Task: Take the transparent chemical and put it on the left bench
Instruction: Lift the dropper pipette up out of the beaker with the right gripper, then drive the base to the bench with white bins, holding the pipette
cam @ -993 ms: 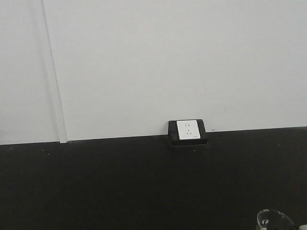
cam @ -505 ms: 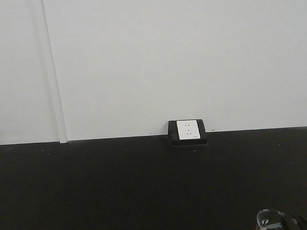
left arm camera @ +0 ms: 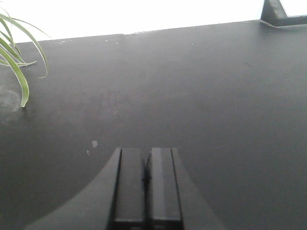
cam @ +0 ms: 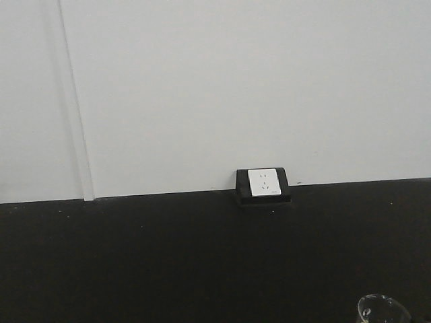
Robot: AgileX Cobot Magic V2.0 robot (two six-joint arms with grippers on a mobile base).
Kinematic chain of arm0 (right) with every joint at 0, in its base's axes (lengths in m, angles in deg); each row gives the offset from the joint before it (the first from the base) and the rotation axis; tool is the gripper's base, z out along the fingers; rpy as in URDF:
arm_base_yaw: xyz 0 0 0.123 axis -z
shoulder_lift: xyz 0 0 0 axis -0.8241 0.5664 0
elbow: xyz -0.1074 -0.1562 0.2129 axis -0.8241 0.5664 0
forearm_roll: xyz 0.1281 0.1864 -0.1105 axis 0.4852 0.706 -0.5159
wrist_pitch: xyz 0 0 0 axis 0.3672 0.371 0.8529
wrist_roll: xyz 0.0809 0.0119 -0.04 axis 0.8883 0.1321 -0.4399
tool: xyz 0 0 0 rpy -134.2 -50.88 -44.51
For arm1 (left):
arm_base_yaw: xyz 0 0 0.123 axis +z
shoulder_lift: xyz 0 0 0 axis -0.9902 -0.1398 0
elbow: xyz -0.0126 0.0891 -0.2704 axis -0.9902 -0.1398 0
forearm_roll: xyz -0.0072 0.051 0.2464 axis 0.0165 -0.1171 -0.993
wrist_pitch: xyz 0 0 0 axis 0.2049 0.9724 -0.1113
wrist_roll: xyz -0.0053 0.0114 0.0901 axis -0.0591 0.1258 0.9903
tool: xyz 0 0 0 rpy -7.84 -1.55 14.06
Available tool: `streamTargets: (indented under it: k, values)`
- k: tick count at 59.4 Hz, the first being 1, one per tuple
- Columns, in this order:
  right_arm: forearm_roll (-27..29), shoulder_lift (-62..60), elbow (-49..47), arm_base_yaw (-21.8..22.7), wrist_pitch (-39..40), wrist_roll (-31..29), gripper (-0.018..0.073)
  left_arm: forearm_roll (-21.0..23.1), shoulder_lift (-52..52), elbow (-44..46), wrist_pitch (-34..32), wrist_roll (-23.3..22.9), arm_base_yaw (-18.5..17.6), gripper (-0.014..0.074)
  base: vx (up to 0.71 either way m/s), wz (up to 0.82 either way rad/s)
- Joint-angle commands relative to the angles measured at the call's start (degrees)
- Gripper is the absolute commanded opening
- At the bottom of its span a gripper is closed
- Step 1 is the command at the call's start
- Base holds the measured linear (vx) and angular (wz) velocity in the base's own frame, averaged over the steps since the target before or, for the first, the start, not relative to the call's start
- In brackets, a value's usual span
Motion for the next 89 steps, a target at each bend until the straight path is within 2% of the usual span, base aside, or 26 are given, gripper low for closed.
streamTargets:
  k: [1,9,18,89]
  values:
    - [-1.5,-5.0,-1.4,0.3,-1.1,1.3,0.0037,0.0,1.1,-0.9,-4.5,-0.4,-0.1,-0.0003,0.00,0.00]
    - [-1.2,-11.4,-1.4,0.3,-7.5,1.5,0.0037,0.0,1.1,-0.9,-4.5,-0.4,-0.1,-0.0003,0.00,0.00]
    - [-1.2,-15.5,-1.4,0.3,-10.2,1.5,0.0037,0.0,1.1,-0.9,-4.5,-0.4,-0.1,-0.0003,0.00,0.00]
    - [-1.2,-16.3,-1.4,0.3,-10.6,1.5,0.0038,0.0,1.1,-0.9,-4.5,-0.4,-0.1,-0.0003,-0.01,-0.01]
